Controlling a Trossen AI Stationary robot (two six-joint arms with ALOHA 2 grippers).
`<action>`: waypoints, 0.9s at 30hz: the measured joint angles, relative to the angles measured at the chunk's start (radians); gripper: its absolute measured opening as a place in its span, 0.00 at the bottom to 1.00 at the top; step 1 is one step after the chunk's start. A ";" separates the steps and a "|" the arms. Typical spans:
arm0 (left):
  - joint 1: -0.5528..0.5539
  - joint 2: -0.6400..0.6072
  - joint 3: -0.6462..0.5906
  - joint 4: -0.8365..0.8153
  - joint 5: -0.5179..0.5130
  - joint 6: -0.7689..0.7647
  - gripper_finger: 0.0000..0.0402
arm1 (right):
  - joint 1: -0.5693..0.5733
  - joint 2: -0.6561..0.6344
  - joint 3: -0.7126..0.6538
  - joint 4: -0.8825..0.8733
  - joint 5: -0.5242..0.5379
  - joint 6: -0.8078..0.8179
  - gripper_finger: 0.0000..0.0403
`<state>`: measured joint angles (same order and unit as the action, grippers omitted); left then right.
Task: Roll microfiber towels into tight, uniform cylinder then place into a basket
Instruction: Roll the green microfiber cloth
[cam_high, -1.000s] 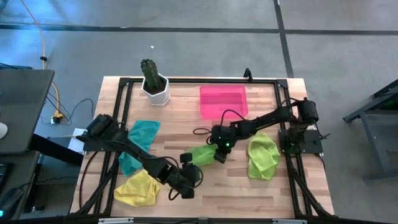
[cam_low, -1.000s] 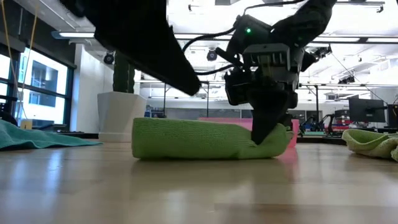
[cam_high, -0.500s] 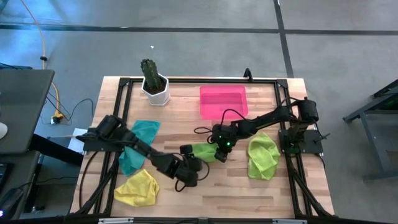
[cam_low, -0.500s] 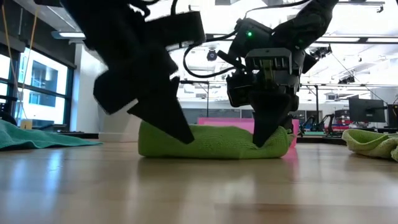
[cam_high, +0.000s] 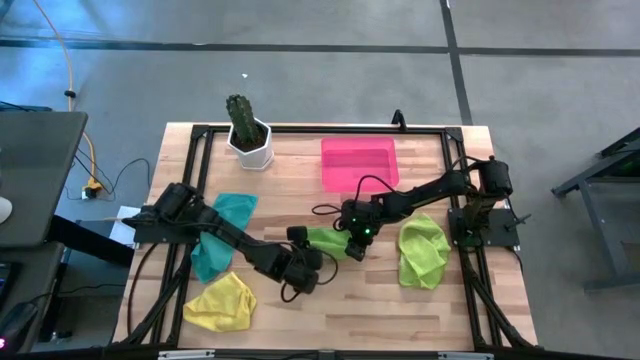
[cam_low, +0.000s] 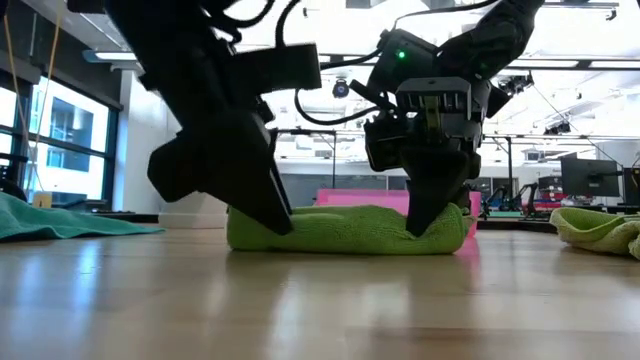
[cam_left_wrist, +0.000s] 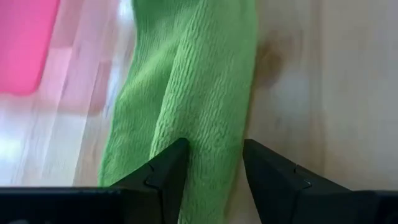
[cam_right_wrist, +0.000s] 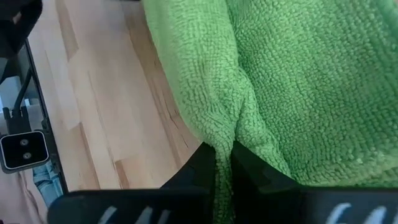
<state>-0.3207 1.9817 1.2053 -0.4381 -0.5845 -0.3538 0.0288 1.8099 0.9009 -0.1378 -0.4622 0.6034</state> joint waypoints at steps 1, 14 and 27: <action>0.006 0.004 0.000 -0.005 0.010 -0.001 0.37 | 0.000 0.000 0.000 0.000 0.000 -0.001 0.03; 0.047 0.024 0.003 -0.015 0.181 -0.006 0.37 | 0.000 -0.001 0.000 0.004 0.017 -0.181 0.05; 0.045 0.024 0.003 0.000 0.350 -0.145 0.37 | 0.000 -0.014 0.001 -0.040 -0.033 -0.709 0.35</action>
<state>-0.2754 2.0056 1.2083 -0.4381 -0.2348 -0.4986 0.0288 1.7958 0.9020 -0.1779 -0.4956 -0.1056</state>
